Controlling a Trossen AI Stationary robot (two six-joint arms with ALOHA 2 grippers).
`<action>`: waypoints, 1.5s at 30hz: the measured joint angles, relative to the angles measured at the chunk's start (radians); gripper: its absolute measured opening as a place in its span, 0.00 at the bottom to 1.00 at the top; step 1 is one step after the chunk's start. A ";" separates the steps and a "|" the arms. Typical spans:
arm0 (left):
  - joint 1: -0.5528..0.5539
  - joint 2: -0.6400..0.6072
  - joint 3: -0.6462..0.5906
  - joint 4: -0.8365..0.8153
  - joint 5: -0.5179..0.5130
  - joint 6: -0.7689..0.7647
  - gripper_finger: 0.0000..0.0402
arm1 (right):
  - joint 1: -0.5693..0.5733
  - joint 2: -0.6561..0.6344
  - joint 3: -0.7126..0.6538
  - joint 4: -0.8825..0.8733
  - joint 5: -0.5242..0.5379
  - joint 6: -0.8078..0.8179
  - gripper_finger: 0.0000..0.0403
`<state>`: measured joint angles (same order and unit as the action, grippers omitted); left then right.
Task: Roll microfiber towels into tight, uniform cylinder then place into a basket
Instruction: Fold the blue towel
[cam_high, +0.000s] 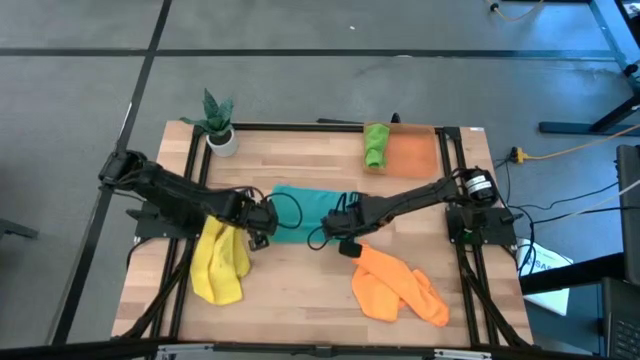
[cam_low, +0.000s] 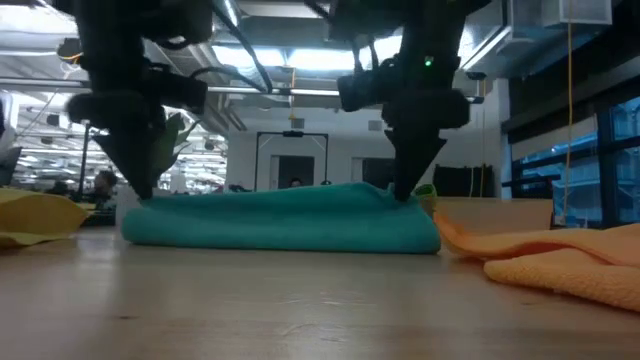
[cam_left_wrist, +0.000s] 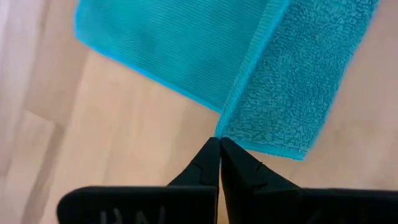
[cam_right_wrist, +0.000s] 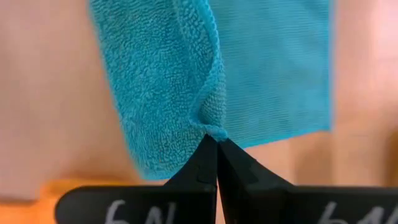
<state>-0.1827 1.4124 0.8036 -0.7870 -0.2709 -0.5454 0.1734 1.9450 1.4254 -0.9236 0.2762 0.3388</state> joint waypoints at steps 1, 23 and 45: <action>0.016 0.000 0.000 0.001 0.000 0.006 0.00 | -0.007 0.000 0.000 -0.004 0.018 -0.003 0.00; 0.304 0.000 0.001 0.142 -0.128 0.242 0.00 | -0.173 0.000 -0.011 -0.100 0.205 -0.034 0.00; 0.342 0.001 0.001 0.208 -0.094 0.243 0.01 | -0.205 0.000 -0.011 -0.061 0.168 -0.142 0.09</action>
<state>0.1596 1.4136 0.8043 -0.5795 -0.3647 -0.3023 -0.0319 1.9450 1.4147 -0.9848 0.4438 0.1970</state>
